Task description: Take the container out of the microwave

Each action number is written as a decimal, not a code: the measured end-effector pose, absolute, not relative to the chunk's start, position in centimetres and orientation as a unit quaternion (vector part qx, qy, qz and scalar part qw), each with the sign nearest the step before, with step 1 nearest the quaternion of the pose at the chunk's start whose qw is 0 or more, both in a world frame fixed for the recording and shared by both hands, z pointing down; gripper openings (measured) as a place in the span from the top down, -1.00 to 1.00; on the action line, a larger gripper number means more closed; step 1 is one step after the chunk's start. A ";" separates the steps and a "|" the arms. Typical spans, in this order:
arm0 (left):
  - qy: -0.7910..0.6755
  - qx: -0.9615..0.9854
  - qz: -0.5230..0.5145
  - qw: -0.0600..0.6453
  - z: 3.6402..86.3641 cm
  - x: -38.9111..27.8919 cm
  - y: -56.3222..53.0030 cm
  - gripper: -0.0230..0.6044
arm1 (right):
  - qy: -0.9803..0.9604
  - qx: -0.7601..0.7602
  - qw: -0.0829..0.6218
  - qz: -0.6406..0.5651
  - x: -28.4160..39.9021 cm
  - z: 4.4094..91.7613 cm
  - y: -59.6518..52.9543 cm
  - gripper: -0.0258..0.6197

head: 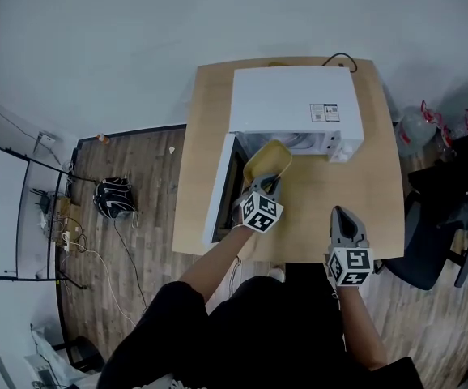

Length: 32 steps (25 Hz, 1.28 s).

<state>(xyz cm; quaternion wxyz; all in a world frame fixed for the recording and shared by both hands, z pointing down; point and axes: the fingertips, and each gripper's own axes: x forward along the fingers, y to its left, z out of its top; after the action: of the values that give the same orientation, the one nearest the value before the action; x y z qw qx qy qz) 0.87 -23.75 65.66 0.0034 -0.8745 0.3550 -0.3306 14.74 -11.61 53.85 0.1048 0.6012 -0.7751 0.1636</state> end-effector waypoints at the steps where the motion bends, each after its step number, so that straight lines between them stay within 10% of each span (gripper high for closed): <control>1: 0.357 -0.877 -0.321 0.001 65.0 0.8 -23.1 0.84 | -0.776 0.601 0.103 0.162 14.4 53.7 -11.2 0.74; 32: 0.429 -0.895 -0.072 -0.100 49.1 -5.2 -6.4 0.84 | -0.787 0.602 0.105 0.084 7.9 47.1 -2.5 0.73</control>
<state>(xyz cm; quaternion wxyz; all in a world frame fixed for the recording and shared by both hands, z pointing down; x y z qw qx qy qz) -5.19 -6.43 49.13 -0.0999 -0.8951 0.4285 -0.0716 7.89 -2.49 47.10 0.1054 0.6024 -0.7867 0.0839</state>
